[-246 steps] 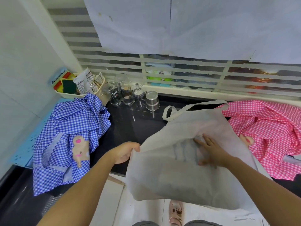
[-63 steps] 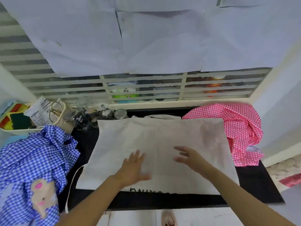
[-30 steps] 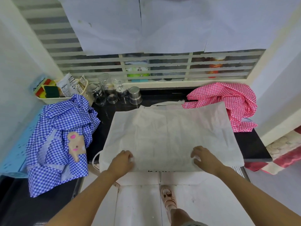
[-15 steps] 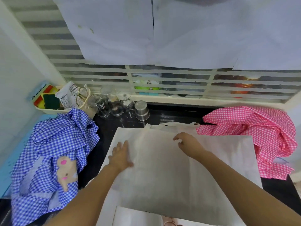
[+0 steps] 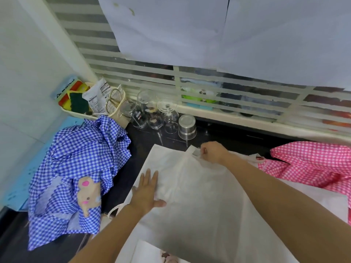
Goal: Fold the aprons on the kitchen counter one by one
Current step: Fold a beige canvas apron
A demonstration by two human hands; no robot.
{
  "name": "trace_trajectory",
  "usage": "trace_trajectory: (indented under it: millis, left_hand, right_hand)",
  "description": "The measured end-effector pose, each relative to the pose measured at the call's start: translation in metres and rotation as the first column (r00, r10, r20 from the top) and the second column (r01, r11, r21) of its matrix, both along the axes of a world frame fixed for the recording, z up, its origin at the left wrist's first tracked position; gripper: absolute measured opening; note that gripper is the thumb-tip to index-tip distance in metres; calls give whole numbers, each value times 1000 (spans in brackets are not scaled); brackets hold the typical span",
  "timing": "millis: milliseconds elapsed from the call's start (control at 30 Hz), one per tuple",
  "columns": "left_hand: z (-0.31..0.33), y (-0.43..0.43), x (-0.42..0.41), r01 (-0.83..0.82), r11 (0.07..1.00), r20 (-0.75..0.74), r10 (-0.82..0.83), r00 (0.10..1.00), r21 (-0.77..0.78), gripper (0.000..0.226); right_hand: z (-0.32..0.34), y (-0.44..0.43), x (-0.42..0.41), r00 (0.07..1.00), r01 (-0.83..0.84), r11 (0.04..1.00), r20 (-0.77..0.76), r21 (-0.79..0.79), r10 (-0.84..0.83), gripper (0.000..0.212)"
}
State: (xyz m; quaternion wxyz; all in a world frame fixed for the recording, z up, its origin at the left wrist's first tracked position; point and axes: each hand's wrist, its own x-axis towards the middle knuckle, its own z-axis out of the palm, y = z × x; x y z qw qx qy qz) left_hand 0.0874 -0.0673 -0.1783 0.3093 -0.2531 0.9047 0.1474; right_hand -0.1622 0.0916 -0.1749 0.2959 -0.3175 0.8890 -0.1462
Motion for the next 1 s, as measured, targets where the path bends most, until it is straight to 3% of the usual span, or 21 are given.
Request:
trace_trajectory:
  millis: [67, 100, 167, 233, 267, 333, 400, 467, 567, 667, 767, 900, 1000]
  left_hand:
    - [-1, 0, 1, 23, 999, 15, -23, 1000, -25, 113]
    - [-1, 1, 1, 33, 999, 22, -32, 999, -39, 113]
    - [-3, 2, 1, 57, 996, 38, -55, 998, -68, 113]
    - [-2, 1, -3, 99, 991, 70, -93, 993, -88, 112]
    - [0, 0, -5, 113, 989, 90, -104, 990, -94, 110]
    - [6, -2, -12, 132, 986, 120, -120, 986, -99, 99]
    - [8, -6, -22, 138, 983, 88, -128, 988, -121, 82]
    - [9, -10, -34, 117, 984, 3, -117, 993, -135, 63]
    - [14, -16, -61, 140, 984, -156, -156, 975, -110, 54]
    - [19, -15, -93, 248, 966, -282, -220, 934, 67, 55]
    - [15, -7, -117, 377, 915, -331, -316, 889, 141, 56]
    - [7, 3, -137, 414, 902, -319, -359, 877, 123, 58]
    - [7, 9, -149, 360, 927, -263, -324, 909, 102, 53]
  right_hand:
    - [6, 0, -10, 977, 207, 968, 88, -140, -196, 10]
    - [12, 0, -16, 921, 377, 895, 202, -237, -334, 6]
    - [21, 2, -28, 700, 706, 614, 475, -353, -532, 11]
    - [28, 7, -38, 547, 834, 373, 699, -407, -460, 25]
    - [31, 12, -40, 529, 842, 337, 771, -422, -355, 34]
    - [32, 20, -34, 543, 804, 412, 812, -429, -214, 53]
    - [30, 27, -22, 640, 733, 522, 701, -435, -314, 59]
    - [26, 35, -14, 742, 668, 598, 454, -442, -493, 47]
    - [18, 58, -6, 758, 635, 626, 209, -453, -617, 16]
    - [20, 85, -5, 833, 552, 807, 103, -211, -543, 9]
    - [23, 111, -3, 932, 333, 933, 104, 140, -348, 19]
    - [22, 141, 2, 975, 175, 952, 87, 250, -202, 38]
    - [22, 151, 2, 965, 183, 964, 150, 193, -214, 23]
